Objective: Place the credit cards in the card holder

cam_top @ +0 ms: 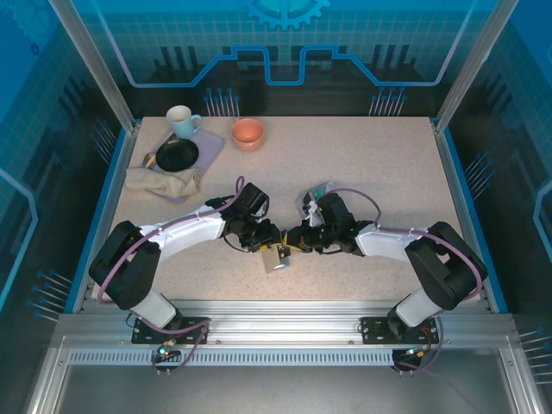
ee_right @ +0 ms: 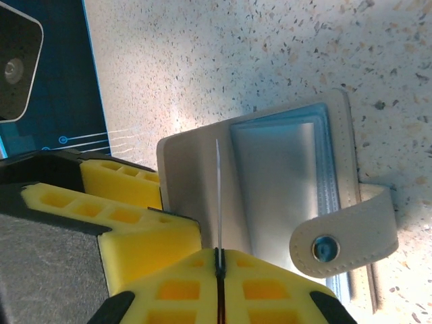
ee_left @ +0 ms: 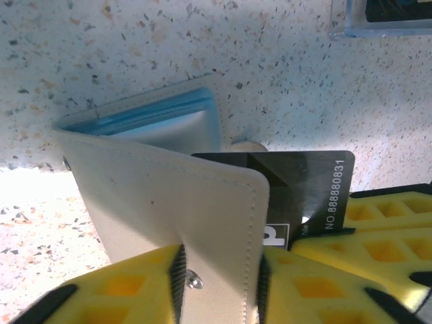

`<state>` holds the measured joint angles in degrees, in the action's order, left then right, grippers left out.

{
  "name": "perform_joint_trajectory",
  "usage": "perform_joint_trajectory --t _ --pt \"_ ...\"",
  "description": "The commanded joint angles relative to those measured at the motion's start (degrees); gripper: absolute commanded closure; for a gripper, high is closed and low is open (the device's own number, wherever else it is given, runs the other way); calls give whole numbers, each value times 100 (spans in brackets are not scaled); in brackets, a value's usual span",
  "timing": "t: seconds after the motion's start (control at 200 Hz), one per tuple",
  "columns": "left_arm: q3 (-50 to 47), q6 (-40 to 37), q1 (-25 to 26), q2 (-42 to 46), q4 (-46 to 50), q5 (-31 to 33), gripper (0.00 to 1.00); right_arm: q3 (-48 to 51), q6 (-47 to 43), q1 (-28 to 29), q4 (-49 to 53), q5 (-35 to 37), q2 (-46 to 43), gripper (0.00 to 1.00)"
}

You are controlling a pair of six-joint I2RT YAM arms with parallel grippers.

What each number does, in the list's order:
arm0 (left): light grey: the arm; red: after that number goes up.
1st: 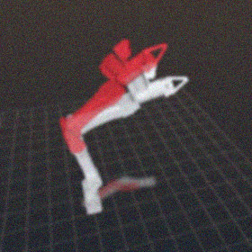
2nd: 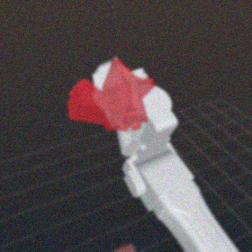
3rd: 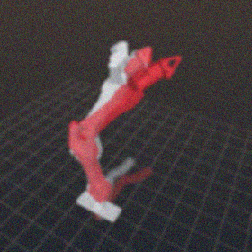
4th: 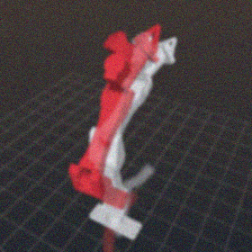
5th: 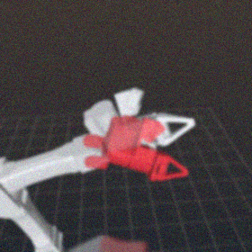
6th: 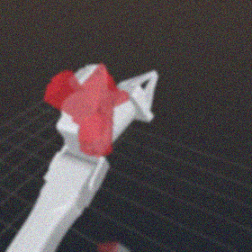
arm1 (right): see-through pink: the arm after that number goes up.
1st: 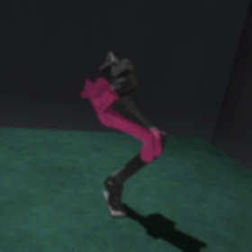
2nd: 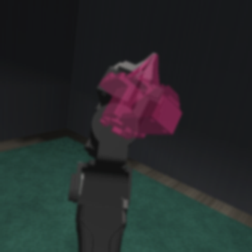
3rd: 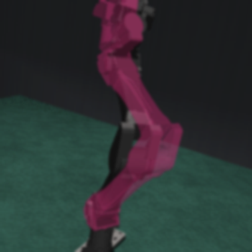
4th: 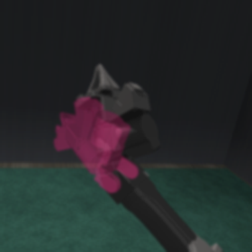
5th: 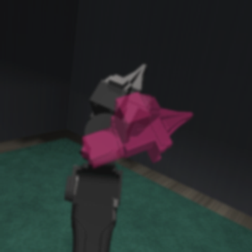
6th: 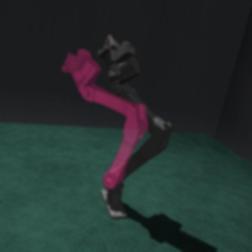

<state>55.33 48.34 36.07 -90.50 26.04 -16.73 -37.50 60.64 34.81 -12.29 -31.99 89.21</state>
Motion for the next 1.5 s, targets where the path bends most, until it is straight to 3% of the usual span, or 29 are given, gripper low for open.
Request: perform_joint_trajectory --t 0.0,0.245,0.345,0.505,0.77,0.975,1.496 --pt "-38 -8 40 -23 50 -39 79 -43 32 -62 -55 -93 70 92" --pt "-29 -41 35 48 106 2 100 -142 -70 -60 182 -12 123 92" --pt "-101 -25 35 215 68 43 100 -376 -316 7 827 326 125 91" --pt "-156 -57 22 470 -94 0 100 -1501 -1201 714 2720 1885 296 92" --pt "-351 111 7 602 -1180 -526 100 -1874 -1363 831 3515 2490 720 93" --pt "-403 205 -17 578 -1674 -697 100 -1810 -1516 781 3895 2638 571 94" --pt "-1139 -315 -571 712 -1229 -739 100 -1621 -1483 712 3862 2690 536 94"
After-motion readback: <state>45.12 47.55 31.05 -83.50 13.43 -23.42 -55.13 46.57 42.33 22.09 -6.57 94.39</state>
